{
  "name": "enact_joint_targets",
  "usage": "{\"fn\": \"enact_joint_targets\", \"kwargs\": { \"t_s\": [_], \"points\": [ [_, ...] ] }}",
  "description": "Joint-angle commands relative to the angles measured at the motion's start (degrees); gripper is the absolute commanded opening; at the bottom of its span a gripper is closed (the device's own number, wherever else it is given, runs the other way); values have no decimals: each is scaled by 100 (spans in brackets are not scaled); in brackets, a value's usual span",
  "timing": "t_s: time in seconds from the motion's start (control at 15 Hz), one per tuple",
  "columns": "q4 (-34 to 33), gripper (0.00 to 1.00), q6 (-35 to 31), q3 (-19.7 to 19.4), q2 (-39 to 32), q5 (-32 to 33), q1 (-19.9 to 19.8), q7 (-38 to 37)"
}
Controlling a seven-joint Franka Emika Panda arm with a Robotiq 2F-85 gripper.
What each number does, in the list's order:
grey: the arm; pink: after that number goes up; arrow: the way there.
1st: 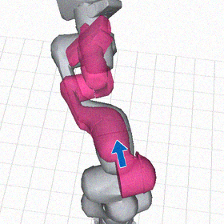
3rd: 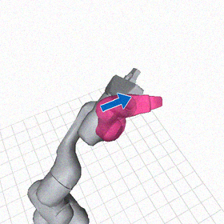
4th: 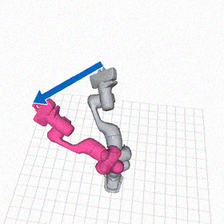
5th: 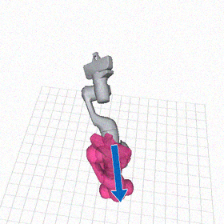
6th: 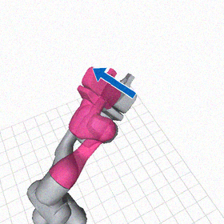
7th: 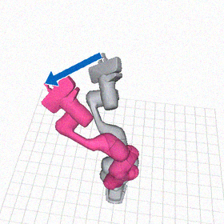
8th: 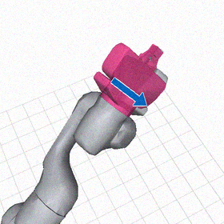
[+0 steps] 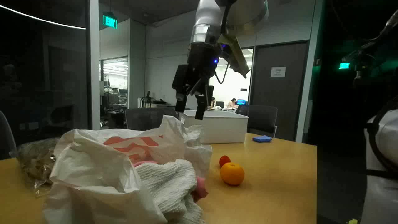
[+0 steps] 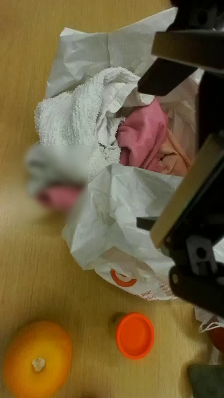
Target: Take the clothes out of the plastic bag and place them on the table
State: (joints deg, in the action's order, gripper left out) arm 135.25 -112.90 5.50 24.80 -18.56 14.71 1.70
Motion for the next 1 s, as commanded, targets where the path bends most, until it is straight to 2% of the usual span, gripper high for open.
{"fn": "enact_joint_targets", "kwargs": {
  "t_s": [0.0,0.47,0.8,0.93],
  "points": [
    [-37,100,26,91,2,-40,-107,31],
    [4,100,32,101,-16,-37,-126,29],
    [147,100,-179,702,151,113,243,119],
    [134,100,-309,959,-17,114,439,268]
  ]
}}
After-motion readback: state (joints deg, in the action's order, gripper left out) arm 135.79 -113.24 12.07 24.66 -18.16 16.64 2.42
